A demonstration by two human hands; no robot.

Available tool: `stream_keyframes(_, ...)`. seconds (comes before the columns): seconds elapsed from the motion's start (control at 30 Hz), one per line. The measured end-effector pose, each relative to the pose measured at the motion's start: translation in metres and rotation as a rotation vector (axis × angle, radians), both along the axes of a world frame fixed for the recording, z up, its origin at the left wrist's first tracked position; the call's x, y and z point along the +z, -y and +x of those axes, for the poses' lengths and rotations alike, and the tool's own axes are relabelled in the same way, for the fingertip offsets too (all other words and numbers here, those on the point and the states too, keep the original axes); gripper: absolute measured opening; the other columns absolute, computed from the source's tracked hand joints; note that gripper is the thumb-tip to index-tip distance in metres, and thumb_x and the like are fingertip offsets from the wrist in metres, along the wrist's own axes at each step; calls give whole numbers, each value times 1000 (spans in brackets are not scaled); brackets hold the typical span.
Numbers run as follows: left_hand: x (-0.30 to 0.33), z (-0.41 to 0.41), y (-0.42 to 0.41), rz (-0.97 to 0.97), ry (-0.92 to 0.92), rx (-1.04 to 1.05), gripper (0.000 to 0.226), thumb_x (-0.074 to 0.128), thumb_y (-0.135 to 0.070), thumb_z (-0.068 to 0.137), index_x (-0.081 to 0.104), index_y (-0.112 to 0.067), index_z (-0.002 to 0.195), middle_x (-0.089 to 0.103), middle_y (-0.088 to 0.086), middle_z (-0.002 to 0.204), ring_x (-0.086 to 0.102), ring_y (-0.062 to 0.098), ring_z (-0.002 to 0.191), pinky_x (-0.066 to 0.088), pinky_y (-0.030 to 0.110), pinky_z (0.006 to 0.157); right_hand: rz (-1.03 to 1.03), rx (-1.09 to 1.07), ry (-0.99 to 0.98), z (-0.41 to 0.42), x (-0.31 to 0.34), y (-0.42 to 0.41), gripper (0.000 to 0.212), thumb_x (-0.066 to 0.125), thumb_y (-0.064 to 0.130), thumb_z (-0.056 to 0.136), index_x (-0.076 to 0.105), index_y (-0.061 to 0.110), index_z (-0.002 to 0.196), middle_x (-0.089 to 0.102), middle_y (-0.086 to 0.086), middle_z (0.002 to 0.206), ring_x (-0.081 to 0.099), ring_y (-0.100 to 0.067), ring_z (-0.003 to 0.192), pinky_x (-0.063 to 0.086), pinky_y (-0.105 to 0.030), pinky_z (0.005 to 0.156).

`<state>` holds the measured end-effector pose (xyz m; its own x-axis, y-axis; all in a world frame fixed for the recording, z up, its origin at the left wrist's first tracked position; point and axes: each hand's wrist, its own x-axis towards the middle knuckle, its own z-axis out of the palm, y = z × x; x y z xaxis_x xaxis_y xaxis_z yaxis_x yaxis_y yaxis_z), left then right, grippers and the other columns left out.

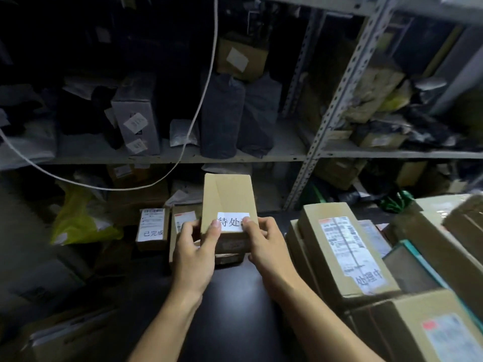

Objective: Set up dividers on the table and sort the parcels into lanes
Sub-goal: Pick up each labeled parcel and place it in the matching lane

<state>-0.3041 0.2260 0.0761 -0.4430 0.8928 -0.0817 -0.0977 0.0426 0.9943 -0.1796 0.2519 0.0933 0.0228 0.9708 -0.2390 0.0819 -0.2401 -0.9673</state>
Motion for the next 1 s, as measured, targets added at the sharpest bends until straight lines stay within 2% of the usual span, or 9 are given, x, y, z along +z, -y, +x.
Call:
stream_keyframes(0.1,12,12,5,13,6,-19,18,67,-37,89,62,-28,103,71,-6,97,68,-4,81,51,11,58,34,-32,7,14,11,8,21,58,46,94,60,26,97,74,6,87,67,5,71,45,-16,58)
stream_keyframes(0.17,20,21,9,17,-1,-24,16,68,-37,88,64,-27,100,72,-6,98,69,2,85,55,22,69,60,-56,-12,24,18,15,21,60,42,94,63,22,98,75,9,82,69,2,72,45,-11,54)
stream_keyframes(0.27,31,36,20,22,-7,-28,15,68,-34,88,65,-24,99,72,-6,98,68,9,93,56,33,83,89,-79,-39,39,26,29,21,61,37,94,67,18,98,76,11,81,72,-3,75,49,-13,59)
stream_keyframes(0.4,45,58,40,14,8,-52,21,67,-32,90,66,-16,103,73,-1,99,69,13,93,56,37,85,105,-89,-64,61,37,49,19,60,36,95,67,18,98,75,16,77,70,2,71,47,-11,56)
stream_keyframes(0.6,58,86,76,20,-27,-58,19,65,-31,91,67,-15,102,74,1,99,69,15,95,54,33,87,105,-64,-36,97,44,88,19,59,41,95,67,25,102,74,22,84,69,6,80,48,-18,71)
stream_keyframes(0.67,58,95,87,11,-38,-72,20,65,-33,90,67,-17,101,74,1,99,69,15,94,54,33,84,90,-61,-65,108,46,101,21,60,40,95,67,24,106,76,16,88,70,5,82,49,-14,70)
stream_keyframes(0.77,59,109,102,21,-49,-84,21,65,-37,89,67,-21,101,74,-3,96,70,10,91,52,25,75,79,-70,-71,124,49,117,22,60,39,95,67,22,107,76,8,92,69,5,81,46,-6,61)
stream_keyframes(0.93,60,132,119,33,-65,-87,27,66,-41,86,68,-18,101,74,-1,99,69,16,97,52,35,87,84,-88,-55,148,56,138,23,60,40,95,67,21,106,75,8,91,68,7,75,42,-3,55)
stream_keyframes(1.0,62,140,126,43,-63,-92,34,66,-48,81,68,-19,100,75,-3,97,69,15,96,52,34,85,86,-83,-61,156,60,146,22,60,38,95,68,21,105,76,8,90,69,5,76,48,-8,61)
